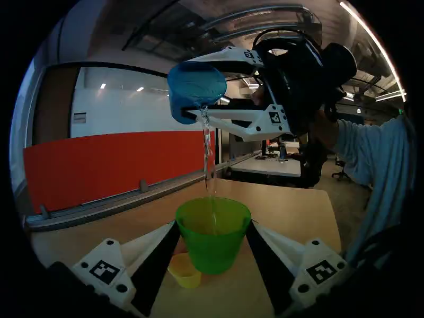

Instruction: Pour water

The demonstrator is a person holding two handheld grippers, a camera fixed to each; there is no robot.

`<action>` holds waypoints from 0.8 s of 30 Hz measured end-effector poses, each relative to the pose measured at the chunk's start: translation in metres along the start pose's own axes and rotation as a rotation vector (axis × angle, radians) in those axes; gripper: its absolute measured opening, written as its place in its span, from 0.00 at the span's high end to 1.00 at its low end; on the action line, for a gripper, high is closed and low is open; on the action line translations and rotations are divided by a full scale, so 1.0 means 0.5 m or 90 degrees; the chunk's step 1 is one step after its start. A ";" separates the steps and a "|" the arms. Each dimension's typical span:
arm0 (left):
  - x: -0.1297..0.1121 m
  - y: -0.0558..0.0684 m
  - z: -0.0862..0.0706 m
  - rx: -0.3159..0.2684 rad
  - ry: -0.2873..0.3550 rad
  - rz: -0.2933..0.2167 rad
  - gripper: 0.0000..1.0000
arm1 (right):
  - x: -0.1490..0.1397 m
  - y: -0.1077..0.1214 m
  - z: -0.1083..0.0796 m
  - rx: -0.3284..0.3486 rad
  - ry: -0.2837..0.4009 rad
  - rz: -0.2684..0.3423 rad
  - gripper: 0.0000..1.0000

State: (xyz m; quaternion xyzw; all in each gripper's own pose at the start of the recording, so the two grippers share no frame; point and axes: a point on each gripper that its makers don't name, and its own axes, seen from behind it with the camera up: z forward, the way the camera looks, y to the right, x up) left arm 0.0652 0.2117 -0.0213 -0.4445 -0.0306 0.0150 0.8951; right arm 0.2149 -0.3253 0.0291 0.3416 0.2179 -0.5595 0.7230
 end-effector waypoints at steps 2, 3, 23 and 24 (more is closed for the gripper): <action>-0.001 -0.001 0.000 0.001 0.000 0.001 0.14 | 0.002 0.002 0.000 -0.003 0.002 -0.006 0.08; -0.001 -0.001 0.000 0.001 0.000 0.001 0.14 | 0.003 0.003 0.001 -0.004 0.002 -0.009 0.08; 0.006 0.003 0.000 -0.001 0.004 -0.002 0.14 | 0.002 0.014 0.004 -0.012 -0.004 -0.067 0.08; 0.005 0.003 0.001 -0.001 0.003 -0.002 0.14 | 0.002 0.014 0.005 -0.012 -0.004 -0.070 0.08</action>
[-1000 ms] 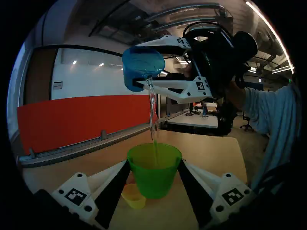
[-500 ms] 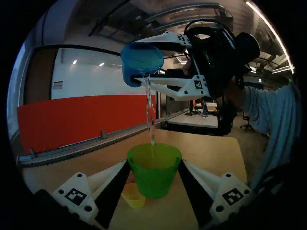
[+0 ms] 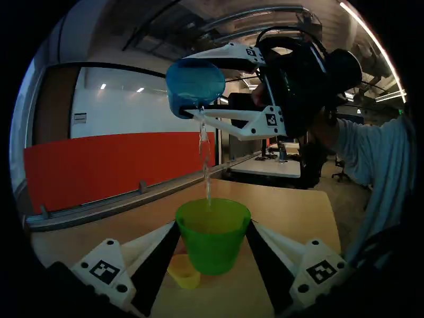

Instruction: Pour water

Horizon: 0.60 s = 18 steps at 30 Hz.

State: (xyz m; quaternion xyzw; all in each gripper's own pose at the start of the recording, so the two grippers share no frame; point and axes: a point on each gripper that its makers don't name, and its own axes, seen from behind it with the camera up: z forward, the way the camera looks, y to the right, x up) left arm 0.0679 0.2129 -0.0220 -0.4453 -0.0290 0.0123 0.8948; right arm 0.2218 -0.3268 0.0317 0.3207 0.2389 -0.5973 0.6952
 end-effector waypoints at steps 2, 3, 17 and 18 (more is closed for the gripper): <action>-0.001 -0.001 0.001 -0.001 -0.001 -0.001 0.14 | 0.000 0.000 0.001 0.000 0.000 -0.004 0.08; -0.001 -0.001 0.002 -0.001 -0.001 -0.001 0.14 | 0.000 0.000 0.003 0.000 0.000 -0.007 0.08; 0.000 -0.005 0.001 -0.002 0.001 -0.004 0.14 | 0.006 0.014 0.015 -0.011 0.000 -0.050 0.08; 0.000 -0.006 0.001 -0.002 0.001 -0.004 0.14 | 0.007 0.015 0.016 -0.011 0.000 -0.054 0.09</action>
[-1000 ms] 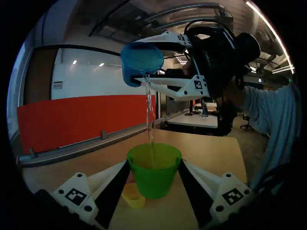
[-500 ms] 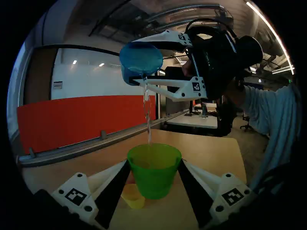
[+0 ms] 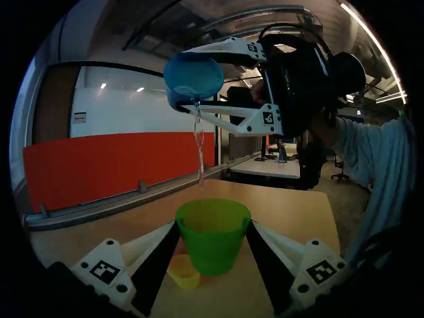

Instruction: Pour water

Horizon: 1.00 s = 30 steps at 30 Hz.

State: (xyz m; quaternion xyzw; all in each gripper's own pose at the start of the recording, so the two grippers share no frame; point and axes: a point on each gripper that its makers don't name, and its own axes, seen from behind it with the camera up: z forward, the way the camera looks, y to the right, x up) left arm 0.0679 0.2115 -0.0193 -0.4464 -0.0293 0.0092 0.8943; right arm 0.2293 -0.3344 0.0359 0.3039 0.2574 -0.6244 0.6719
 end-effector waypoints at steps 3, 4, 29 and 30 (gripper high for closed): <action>-0.001 -0.001 0.000 0.000 0.001 -0.001 0.14 | 0.002 0.002 0.003 0.000 0.000 -0.011 0.08; -0.001 -0.001 0.000 0.000 0.001 -0.001 0.14 | 0.003 0.003 0.003 -0.001 0.000 -0.013 0.08; 0.003 -0.011 0.002 0.007 0.006 -0.008 0.14 | 0.031 0.010 0.011 -0.007 0.004 -0.114 0.09; 0.004 -0.012 0.003 0.008 0.006 -0.008 0.14 | 0.033 0.010 0.011 -0.007 0.005 -0.118 0.09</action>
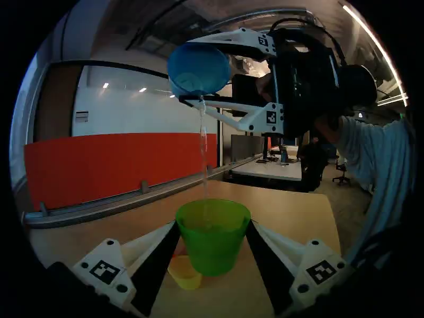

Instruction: Pour water

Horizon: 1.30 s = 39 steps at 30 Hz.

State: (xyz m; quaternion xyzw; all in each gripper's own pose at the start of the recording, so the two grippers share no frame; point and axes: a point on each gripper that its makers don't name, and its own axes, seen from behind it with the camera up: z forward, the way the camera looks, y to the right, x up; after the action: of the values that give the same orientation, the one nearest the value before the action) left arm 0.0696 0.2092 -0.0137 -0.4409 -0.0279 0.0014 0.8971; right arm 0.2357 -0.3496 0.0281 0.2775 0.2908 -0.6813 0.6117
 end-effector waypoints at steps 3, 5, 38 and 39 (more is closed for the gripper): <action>0.002 -0.002 0.001 0.002 0.000 0.000 0.14 | 0.007 0.003 0.000 -0.002 0.004 -0.016 0.09; 0.003 -0.003 0.001 0.002 0.001 0.000 0.14 | 0.011 0.005 0.000 -0.003 0.004 -0.027 0.09; 0.012 -0.015 -0.007 0.016 0.006 0.005 0.14 | -0.009 -0.015 -0.023 -0.005 0.004 0.232 0.09; 0.012 -0.015 -0.008 0.016 0.006 0.005 0.14 | -0.010 -0.015 -0.026 -0.006 0.004 0.256 0.09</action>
State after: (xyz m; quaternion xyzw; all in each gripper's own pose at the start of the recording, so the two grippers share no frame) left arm 0.0758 0.2019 -0.0099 -0.4297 -0.0216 0.0030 0.9027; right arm 0.2291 -0.3364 0.0234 0.3293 0.2350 -0.5433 0.7356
